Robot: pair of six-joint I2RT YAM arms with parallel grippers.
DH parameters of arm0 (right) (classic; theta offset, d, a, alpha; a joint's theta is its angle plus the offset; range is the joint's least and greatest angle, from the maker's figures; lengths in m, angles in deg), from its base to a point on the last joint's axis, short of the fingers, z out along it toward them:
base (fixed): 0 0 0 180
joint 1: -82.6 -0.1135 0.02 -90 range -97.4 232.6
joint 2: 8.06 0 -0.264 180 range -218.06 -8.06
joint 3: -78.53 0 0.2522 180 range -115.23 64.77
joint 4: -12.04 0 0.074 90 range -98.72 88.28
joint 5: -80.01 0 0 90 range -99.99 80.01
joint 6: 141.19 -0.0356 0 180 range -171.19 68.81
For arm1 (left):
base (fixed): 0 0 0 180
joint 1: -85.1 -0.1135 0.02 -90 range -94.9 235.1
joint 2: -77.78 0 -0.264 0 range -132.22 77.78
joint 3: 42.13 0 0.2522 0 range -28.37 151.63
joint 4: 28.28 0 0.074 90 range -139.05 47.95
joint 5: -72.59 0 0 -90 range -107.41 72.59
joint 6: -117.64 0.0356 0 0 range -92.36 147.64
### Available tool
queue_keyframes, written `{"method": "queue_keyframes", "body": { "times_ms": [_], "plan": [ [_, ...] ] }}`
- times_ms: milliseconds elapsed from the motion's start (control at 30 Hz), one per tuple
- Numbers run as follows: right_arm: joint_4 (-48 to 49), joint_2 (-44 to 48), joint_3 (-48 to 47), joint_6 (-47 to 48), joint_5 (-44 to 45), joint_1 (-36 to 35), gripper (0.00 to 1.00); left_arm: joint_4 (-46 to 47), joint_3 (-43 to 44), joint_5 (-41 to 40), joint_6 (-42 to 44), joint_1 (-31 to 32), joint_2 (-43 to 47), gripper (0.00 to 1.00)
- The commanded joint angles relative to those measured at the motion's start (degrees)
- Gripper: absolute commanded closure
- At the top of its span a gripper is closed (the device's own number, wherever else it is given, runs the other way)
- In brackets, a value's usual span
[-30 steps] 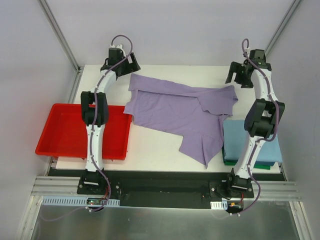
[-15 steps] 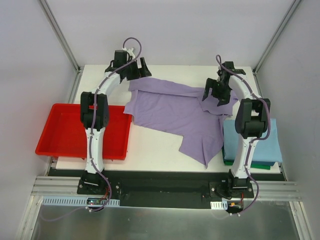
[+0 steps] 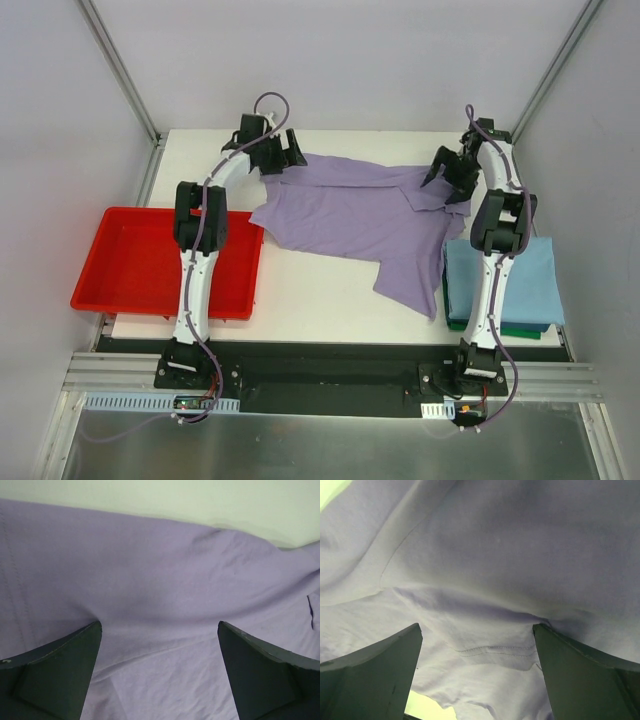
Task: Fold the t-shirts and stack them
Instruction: Fold the flattened tshirt in 1/3 of the way
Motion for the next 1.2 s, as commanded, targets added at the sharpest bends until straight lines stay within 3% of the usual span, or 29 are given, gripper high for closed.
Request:
{"method": "queue_keyframes", "body": {
  "times_ms": [0, 300, 400, 600, 733, 800, 867, 1033, 1167],
  "plan": [
    [-1.1, -5.3, -4.4, 1.5, -0.6, 1.9, 0.04, -1.2, 4.6, -3.7, -2.0, 0.5, -3.1, 0.01],
    [14.6, -4.7, -8.2, 1.1, -1.2, 3.1, 0.04, -5.7, 15.5, -15.6, -0.6, 0.7, -6.5, 0.01],
    [14.7, -0.5, -6.5, 4.9, -2.1, 2.3, 0.04, -6.4, 12.6, -16.9, 2.0, 0.7, -1.7, 0.01],
    [9.6, 13.6, -0.1, 14.0, 10.3, -2.9, 0.04, -8.7, 8.1, -20.5, 7.8, 1.7, 10.9, 0.01],
    [10.8, 28.3, 15.8, 15.3, 20.0, -7.9, 0.04, -12.2, -4.6, -25.4, 8.9, 5.3, 22.9, 0.01],
    [13.2, 36.1, 26.3, 14.0, 24.0, -10.8, 0.04, -13.2, -13.1, -31.8, 4.4, 7.4, 29.2, 0.01],
    [16.7, 44.6, 38.7, 11.7, 25.7, -13.5, 0.04, -13.3, -21.2, -31.8, -0.3, 9.4, 34.4, 0.01],
    [23.0, 62.8, 62.7, 4.7, 23.5, -18.6, 0.04, -13.3, -34.2, -43.4, -8.4, 16.7, 42.7, 0.01],
    [29.2, 73.6, 75.8, 3.0, 18.0, -21.1, 0.04, -13.2, -41.1, -48.6, -16.4, 18.3, 44.5, 0.02]
  ]
}}
